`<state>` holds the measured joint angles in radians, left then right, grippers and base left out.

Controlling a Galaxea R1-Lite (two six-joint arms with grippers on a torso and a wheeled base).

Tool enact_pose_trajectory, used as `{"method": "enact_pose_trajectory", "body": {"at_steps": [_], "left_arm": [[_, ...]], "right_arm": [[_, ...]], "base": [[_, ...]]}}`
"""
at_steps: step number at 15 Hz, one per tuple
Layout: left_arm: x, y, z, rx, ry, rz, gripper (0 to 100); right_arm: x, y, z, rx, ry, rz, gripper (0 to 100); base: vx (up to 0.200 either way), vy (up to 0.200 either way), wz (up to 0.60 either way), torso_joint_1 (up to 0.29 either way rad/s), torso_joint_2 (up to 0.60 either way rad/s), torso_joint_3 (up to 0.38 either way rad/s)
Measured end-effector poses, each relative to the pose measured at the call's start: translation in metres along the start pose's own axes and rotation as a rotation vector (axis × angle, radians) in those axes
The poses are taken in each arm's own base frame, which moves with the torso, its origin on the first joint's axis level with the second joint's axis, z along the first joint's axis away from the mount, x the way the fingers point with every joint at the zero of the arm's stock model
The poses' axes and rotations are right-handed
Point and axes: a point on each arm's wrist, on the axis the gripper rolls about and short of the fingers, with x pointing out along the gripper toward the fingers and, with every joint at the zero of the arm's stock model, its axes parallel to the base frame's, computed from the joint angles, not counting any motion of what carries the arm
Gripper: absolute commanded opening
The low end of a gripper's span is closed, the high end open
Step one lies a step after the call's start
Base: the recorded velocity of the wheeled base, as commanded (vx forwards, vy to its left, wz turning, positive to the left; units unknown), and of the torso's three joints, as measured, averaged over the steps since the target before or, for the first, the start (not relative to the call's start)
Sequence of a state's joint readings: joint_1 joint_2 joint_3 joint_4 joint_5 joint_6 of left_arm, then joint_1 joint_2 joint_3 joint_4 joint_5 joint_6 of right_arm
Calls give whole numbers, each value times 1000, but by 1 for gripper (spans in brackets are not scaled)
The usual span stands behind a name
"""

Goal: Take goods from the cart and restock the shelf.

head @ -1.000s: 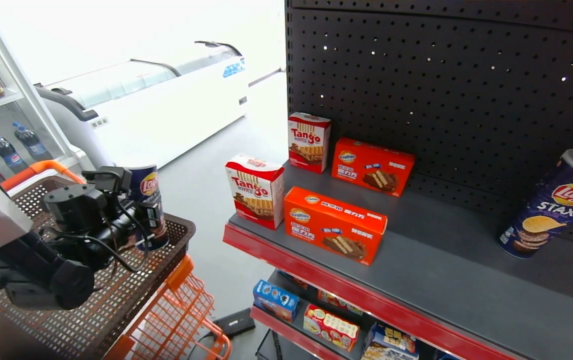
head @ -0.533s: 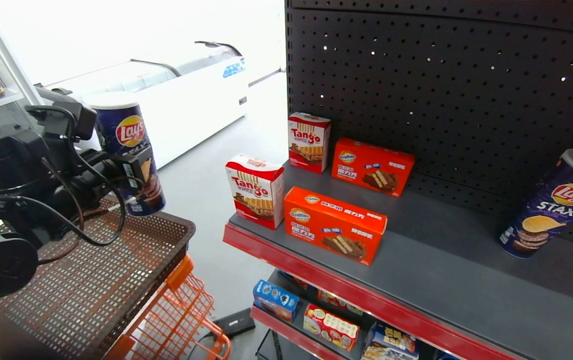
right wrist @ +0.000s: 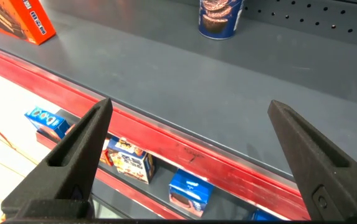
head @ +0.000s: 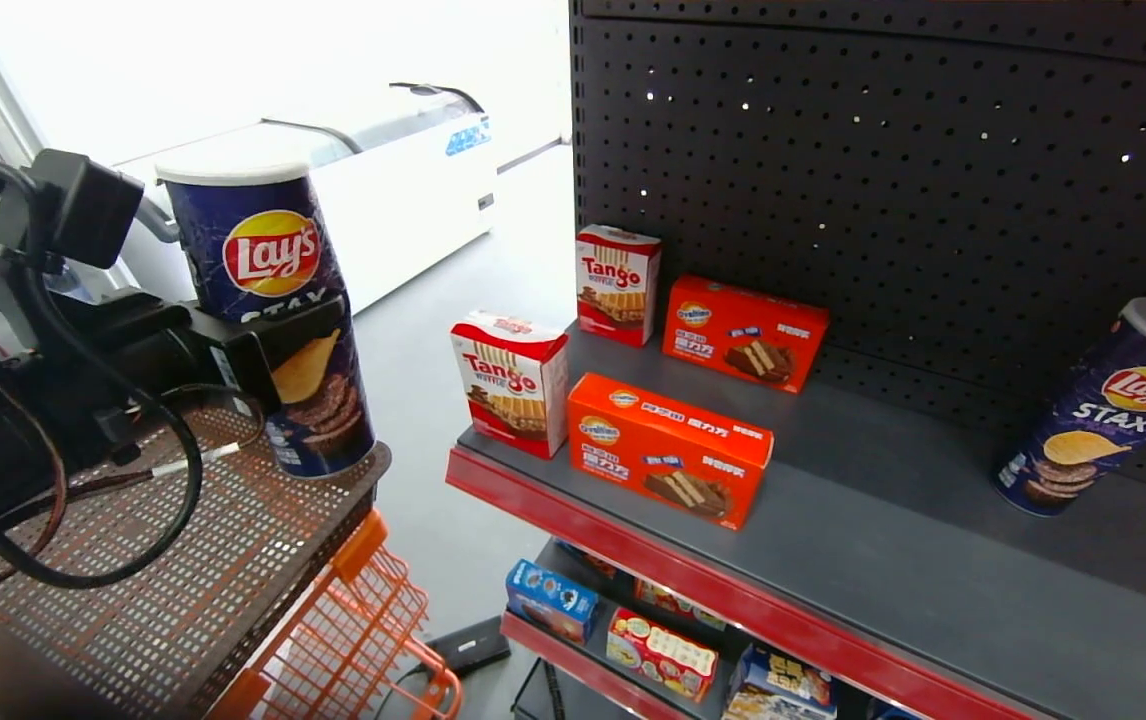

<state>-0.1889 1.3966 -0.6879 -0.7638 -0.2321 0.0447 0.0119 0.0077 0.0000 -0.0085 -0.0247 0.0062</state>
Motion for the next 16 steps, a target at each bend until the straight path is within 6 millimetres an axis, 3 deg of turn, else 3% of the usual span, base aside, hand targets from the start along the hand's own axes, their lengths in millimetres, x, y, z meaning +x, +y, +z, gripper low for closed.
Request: {"method": "enact_pose_trajectory", "body": {"at_steps": [3, 12, 16], "left_arm": [[-6, -14, 0, -4, -9, -56, 0], [-14, -27, -5, -13, -1, -205, 0], [-34, -32, -5, -11, 3, -232, 0]], "right_arm": [[0, 0, 0, 0, 0, 0, 100], [0, 0, 0, 0, 0, 0, 100], [0, 0, 0, 0, 0, 0, 100]], "base": [[0, 0, 0, 0, 0, 0], [0, 0, 0, 0, 0, 0], [0, 0, 0, 0, 0, 0]]}}
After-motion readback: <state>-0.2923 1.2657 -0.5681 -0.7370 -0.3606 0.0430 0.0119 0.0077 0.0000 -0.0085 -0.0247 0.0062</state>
